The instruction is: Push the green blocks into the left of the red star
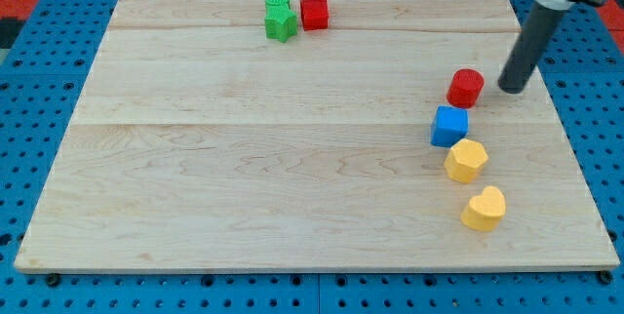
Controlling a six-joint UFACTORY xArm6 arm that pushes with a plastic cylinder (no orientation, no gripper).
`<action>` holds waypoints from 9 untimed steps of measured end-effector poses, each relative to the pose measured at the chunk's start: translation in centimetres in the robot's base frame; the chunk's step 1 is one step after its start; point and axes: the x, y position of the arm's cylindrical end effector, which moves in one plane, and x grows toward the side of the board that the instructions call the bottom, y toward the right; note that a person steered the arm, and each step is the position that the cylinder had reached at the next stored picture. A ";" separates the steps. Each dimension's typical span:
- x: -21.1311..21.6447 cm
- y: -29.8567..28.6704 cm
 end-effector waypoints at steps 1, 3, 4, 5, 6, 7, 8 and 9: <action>0.4 -2.2; -1.3 -3.9; -3.8 -5.6; -2.8 -12.0; -2.2 -18.7; -5.2 -26.6; -7.5 -33.4; -11.7 -37.1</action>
